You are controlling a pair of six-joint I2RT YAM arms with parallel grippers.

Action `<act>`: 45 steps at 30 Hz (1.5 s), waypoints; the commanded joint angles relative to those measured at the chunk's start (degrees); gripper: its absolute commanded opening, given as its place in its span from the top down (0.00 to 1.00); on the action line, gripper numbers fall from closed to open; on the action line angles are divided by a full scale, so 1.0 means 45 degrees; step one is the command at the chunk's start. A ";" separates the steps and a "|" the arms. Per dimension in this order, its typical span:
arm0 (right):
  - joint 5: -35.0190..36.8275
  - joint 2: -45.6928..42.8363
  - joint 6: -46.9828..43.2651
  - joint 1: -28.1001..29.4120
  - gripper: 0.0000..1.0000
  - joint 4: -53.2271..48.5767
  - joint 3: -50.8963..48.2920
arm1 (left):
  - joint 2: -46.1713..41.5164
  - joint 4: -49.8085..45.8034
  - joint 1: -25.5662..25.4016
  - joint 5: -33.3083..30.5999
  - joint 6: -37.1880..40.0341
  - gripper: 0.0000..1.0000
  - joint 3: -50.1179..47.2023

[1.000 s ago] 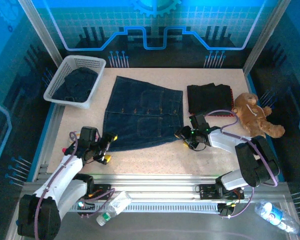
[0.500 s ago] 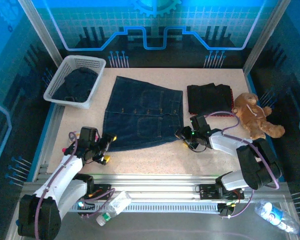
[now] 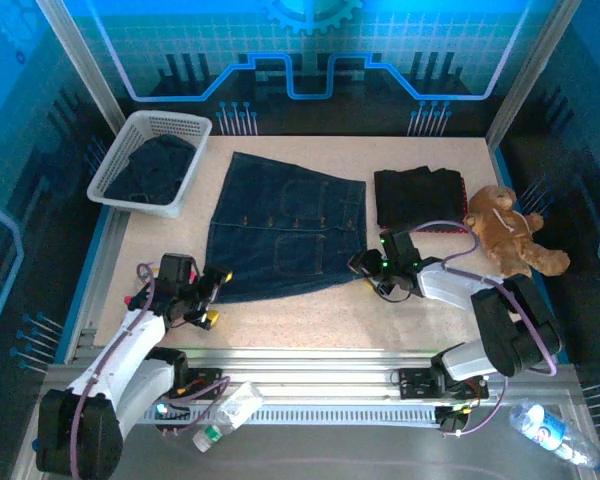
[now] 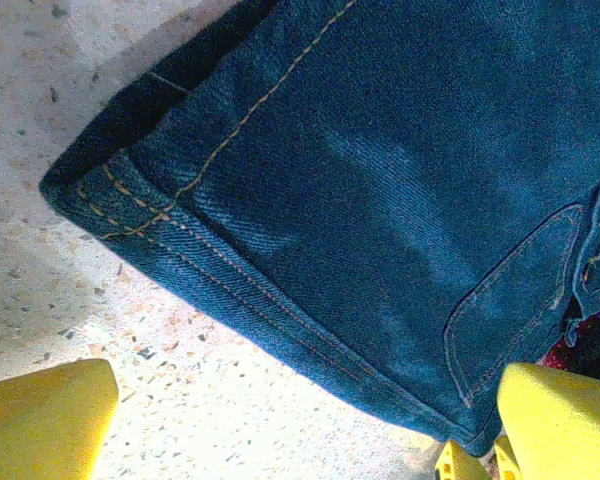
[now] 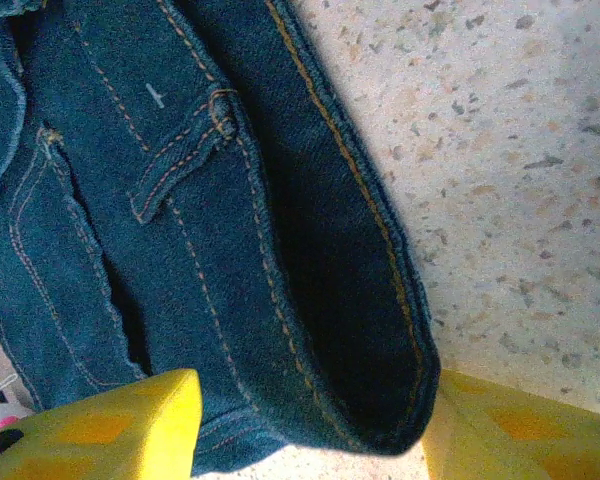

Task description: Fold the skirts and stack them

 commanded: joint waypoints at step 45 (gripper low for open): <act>0.0495 -0.0833 0.0219 0.0036 1.00 0.0773 -0.0427 | 0.1024 -0.0031 0.0128 -0.2719 0.0533 0.47 -0.0082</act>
